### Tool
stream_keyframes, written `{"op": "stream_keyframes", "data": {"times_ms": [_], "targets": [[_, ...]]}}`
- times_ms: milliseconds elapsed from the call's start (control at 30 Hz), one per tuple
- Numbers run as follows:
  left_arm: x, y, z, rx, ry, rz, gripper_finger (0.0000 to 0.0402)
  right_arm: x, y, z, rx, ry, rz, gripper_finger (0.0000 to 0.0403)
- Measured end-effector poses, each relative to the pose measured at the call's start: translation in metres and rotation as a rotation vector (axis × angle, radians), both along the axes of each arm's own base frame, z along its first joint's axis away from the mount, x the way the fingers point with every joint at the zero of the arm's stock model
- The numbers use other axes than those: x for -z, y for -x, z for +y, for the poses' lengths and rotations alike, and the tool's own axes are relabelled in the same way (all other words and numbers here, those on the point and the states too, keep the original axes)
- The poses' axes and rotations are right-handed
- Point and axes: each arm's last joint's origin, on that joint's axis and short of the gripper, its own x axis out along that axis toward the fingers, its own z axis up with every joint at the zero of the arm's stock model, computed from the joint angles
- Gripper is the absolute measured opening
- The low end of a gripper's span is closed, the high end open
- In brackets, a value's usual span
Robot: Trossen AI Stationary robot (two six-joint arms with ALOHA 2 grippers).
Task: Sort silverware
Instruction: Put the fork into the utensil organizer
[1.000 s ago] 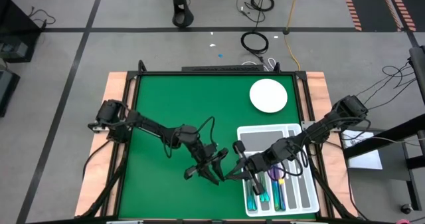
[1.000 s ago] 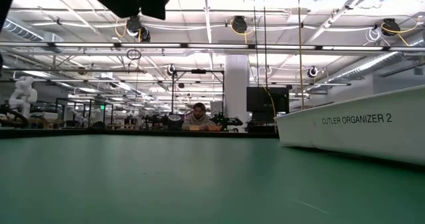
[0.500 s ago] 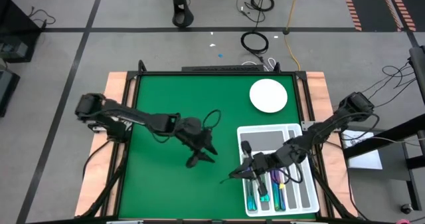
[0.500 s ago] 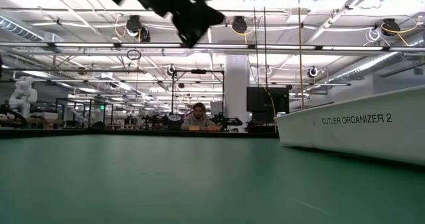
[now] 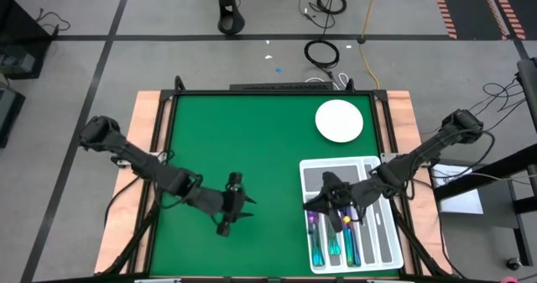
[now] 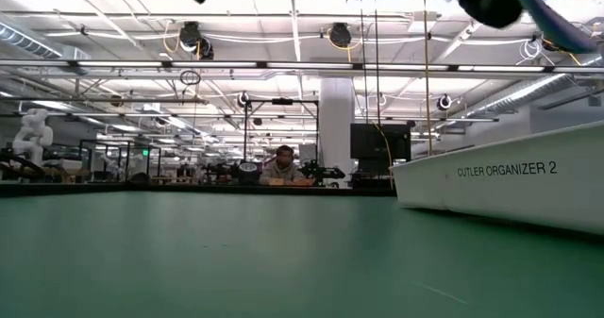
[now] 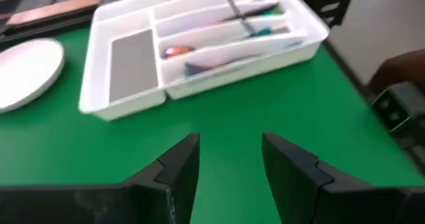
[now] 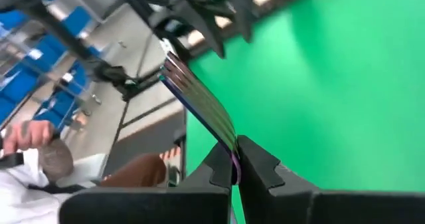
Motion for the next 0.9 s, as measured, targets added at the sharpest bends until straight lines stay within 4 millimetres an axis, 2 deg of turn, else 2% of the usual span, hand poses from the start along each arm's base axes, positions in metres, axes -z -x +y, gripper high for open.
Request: {"op": "stream_keyframes", "data": {"times_ms": [133,500,900], "targets": [[0.013,0.011,-0.01,-0.012,-0.018,-0.004,0.0166,0.011,0.002,0.0,0.073,-0.135,0.124,0.0],[0.013,0.018,-0.021,0.017,0.008,-0.001,0.0166,0.041,0.01,0.015,0.269,-0.393,0.401,0.0],[0.013,0.022,-0.027,0.041,0.005,0.0,0.0166,0.068,0.004,0.032,0.441,-0.612,0.51,0.0]]}}
